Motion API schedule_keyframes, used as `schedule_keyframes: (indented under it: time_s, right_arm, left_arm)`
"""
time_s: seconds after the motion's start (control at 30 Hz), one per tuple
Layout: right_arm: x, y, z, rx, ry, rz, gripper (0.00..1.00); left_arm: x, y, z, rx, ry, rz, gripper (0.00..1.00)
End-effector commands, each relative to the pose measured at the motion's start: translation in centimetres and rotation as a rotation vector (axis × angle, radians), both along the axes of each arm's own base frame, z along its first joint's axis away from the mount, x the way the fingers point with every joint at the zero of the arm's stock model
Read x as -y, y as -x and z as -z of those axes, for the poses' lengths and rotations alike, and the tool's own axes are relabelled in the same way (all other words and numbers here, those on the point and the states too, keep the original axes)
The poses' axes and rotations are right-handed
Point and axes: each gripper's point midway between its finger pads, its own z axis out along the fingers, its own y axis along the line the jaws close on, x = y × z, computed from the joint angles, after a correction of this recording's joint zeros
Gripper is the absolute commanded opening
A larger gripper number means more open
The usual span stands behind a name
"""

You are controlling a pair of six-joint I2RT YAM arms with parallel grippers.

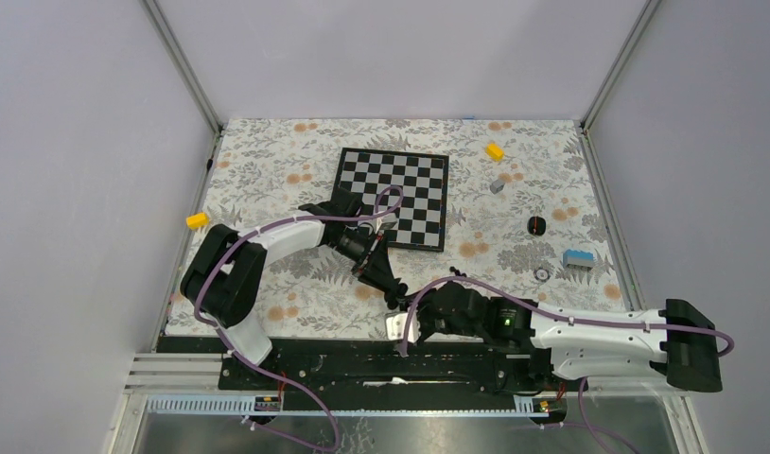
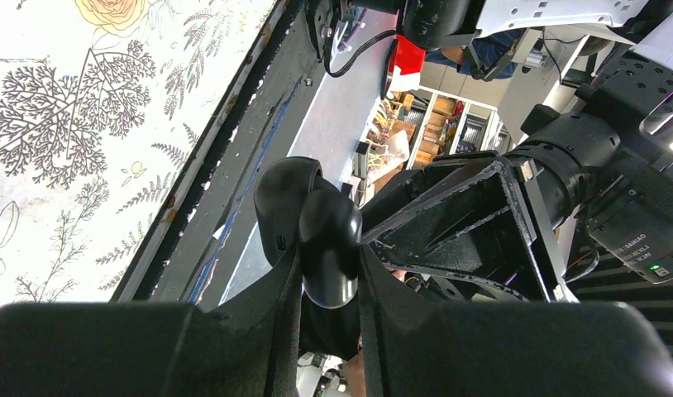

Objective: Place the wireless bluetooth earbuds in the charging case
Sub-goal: Close the charging case with the earbuds at the center of the board.

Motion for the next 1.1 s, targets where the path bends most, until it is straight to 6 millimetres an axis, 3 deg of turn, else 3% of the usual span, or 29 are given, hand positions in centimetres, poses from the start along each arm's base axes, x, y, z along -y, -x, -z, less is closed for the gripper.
schedule_keyframes:
  time_s: [0.0,0.17,0.3,0.4,0.5,0.63,0.73,0.83,0.93,1.07]
  right_arm:
    - [-0.5,0.6,-2.5,-0.039,-0.076,0.009,0.41]
    - [-0.3,0.7,-3.1,-0.057,-0.110,0.027,0.40]
    - [-0.2,-0.1,-4.7,-0.084,-0.217,0.111,0.42]
    - [1.3,-3.0,-7.0,-0.126,-0.419,0.374,0.46]
    - [4.8,-6.2,-8.8,-0.240,-0.679,0.748,0.66]
    - [7.9,-7.9,-6.8,-0.418,-0.754,0.967,0.79]
    - [10.1,-9.7,-5.0,-0.681,-0.837,1.121,0.76]
    - [11.6,-10.6,-3.9,-0.836,-0.889,1.170,0.72]
    - [12.4,-10.6,-2.3,-0.920,-0.833,1.241,0.75]
    - [13.3,-11.7,-2.0,-0.949,-0.849,1.323,0.88]
  left_arm:
    - [0.3,-0.1,-1.7,0.049,0.065,0.023,0.00]
    - [0.3,-0.1,-1.6,0.045,0.064,0.024,0.00]
    - [0.4,-0.2,-1.5,0.045,0.063,0.025,0.00]
    - [0.4,-0.3,-1.5,0.046,0.063,0.025,0.00]
    - [0.4,-0.3,-1.5,0.049,0.063,0.025,0.00]
    - [0.7,-0.9,-1.2,0.064,0.046,0.018,0.00]
    - [0.9,-1.5,-1.1,0.085,0.044,0.013,0.00]
    - [1.5,-2.6,-1.3,0.119,0.041,-0.020,0.00]
    - [2.8,-4.7,-1.8,0.190,0.078,-0.100,0.00]
    - [4.1,-7.2,-1.8,0.306,0.155,-0.215,0.00]
